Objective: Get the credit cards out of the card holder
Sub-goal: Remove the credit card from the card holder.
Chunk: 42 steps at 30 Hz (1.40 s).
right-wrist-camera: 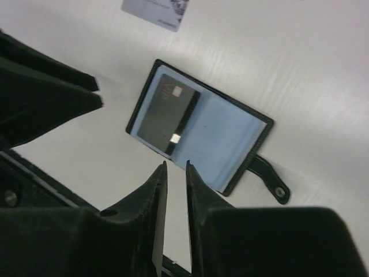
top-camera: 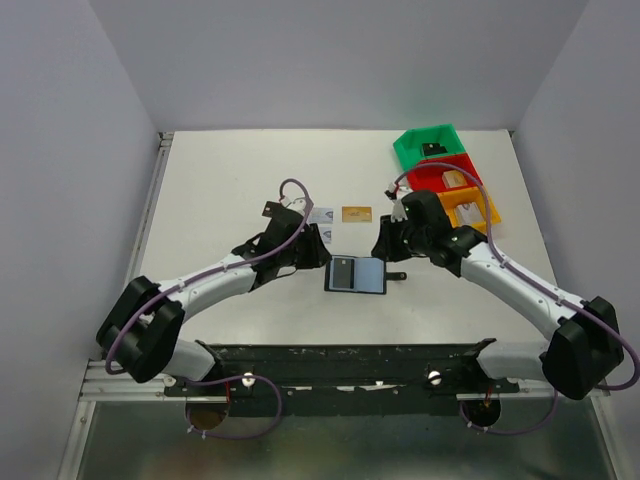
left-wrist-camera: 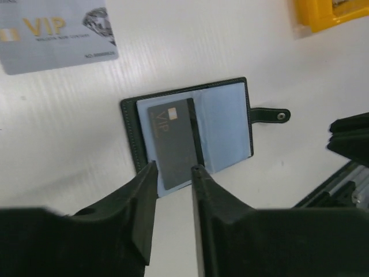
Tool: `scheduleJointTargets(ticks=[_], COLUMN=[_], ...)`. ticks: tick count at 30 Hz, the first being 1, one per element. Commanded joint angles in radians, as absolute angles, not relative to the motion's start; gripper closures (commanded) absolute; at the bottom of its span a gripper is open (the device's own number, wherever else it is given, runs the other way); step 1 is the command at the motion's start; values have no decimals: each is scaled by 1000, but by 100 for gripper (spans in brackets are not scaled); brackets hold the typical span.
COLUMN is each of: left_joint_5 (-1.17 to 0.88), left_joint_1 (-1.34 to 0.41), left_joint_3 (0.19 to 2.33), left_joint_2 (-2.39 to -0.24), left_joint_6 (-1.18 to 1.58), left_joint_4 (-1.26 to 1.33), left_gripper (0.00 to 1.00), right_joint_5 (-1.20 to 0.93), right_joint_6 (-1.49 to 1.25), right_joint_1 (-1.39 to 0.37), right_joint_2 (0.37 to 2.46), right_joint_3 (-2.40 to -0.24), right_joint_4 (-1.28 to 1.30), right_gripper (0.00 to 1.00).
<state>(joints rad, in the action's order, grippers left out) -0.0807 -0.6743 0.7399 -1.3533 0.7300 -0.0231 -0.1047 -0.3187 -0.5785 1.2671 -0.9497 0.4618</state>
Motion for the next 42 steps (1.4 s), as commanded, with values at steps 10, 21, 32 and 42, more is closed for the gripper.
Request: scheduleJointTargets(ticks=[10,21,32,42], left_joint_5=[-180,-156,-133,-114], left_joint_1=[-675,-695,-706,-718], left_joint_3=[805,785,801,804], left_joint_2=[-1581,-1628,-1669,-1690], left_joint_6=[745,758,762,775], left_joint_4=[54,60,21,2], left_gripper=[97,100,100,100], right_joint_5=[-488,-505,-485,-472], right_joint_6=[-541,-601,-606,-604], right_joint_1=[-578,-558,-522,-506], right_joint_2=[1492,1618,1660,1669], right_joint_3=[-785,-761,-732,-727], right_joint_4=[23,-71,-78,-64], right_gripper=[79,72,70,68])
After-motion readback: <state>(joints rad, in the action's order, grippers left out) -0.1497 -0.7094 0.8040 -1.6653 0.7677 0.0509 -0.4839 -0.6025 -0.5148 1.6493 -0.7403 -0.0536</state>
